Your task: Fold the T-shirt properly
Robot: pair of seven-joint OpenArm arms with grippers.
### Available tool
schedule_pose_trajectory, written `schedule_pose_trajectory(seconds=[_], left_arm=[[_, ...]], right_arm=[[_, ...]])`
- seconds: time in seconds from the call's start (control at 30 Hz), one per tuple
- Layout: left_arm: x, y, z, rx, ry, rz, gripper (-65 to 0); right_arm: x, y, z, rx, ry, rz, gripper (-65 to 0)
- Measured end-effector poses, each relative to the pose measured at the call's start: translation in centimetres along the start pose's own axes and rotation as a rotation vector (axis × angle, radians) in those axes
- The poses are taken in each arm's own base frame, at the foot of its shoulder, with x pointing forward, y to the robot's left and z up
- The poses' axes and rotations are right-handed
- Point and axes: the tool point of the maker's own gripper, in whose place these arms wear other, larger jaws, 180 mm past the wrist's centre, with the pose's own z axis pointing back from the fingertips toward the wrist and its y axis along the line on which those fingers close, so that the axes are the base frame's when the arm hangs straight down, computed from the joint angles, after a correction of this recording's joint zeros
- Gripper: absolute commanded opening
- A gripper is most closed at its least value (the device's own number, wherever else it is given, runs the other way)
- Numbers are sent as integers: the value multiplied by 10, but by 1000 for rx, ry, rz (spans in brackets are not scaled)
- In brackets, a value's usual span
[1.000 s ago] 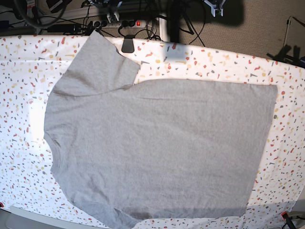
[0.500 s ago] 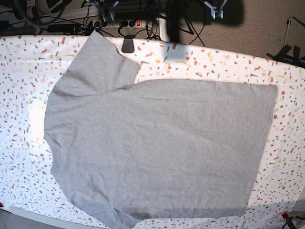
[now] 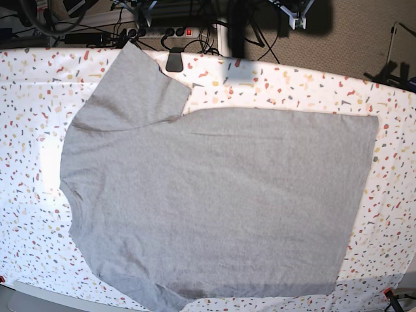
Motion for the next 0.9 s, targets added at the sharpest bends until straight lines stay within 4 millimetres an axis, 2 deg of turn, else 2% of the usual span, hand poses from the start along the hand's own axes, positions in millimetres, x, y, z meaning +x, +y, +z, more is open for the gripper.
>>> schedule_pose_trajectory(seconds=[0.4,0.57,0.8,0.9], left_arm=[[0,-3,0,-15,-1,2,-467],[-4,2,3,-4,-9,-7,-467],[-7,32,25,61,-69,-60,-467],[-14,35,41,26,-75,-91,-467]], right_arm=[[0,0,0,0,0,0,-644],[-9,1,2,1,-8,3,-644],[-13,13,13,51,-70,32,-644],[-12,27,24,116,-122,61,-644]])
